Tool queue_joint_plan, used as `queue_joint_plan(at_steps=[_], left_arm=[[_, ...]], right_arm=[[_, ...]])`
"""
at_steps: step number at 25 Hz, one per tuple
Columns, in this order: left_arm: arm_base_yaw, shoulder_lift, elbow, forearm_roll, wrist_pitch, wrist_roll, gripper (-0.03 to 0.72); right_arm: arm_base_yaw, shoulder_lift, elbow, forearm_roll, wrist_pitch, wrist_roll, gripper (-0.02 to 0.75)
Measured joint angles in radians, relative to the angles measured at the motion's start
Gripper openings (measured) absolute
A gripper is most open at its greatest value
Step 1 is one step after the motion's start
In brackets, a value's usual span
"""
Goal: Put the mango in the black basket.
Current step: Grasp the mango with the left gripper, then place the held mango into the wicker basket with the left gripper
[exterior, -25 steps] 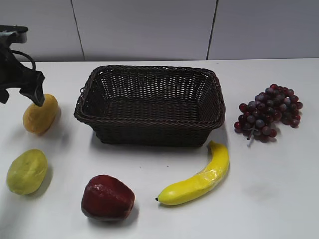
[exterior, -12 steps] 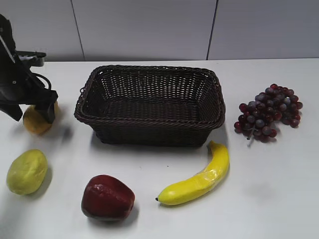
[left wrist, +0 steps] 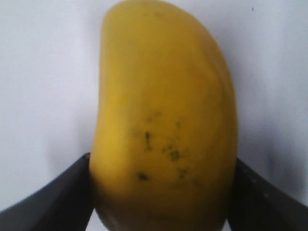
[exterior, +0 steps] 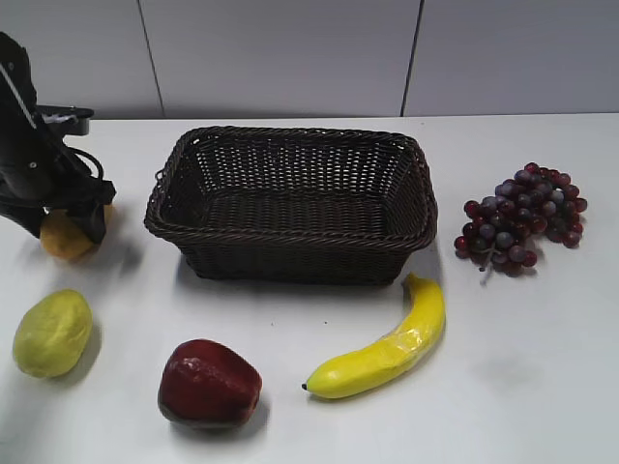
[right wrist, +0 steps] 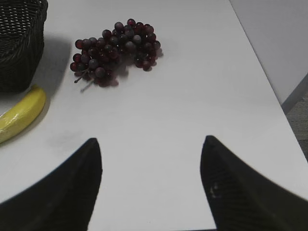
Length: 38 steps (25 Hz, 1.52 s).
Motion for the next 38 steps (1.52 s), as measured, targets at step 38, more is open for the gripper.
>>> queue_joint_plan(at_steps=[38], left_arm=[[-0.487, -0.004, -0.449, -0.016, 0.307, 0.0, 0.562]], right_arm=[[0.0, 0.0, 0.0, 0.0, 0.0, 0.0, 0.498]])
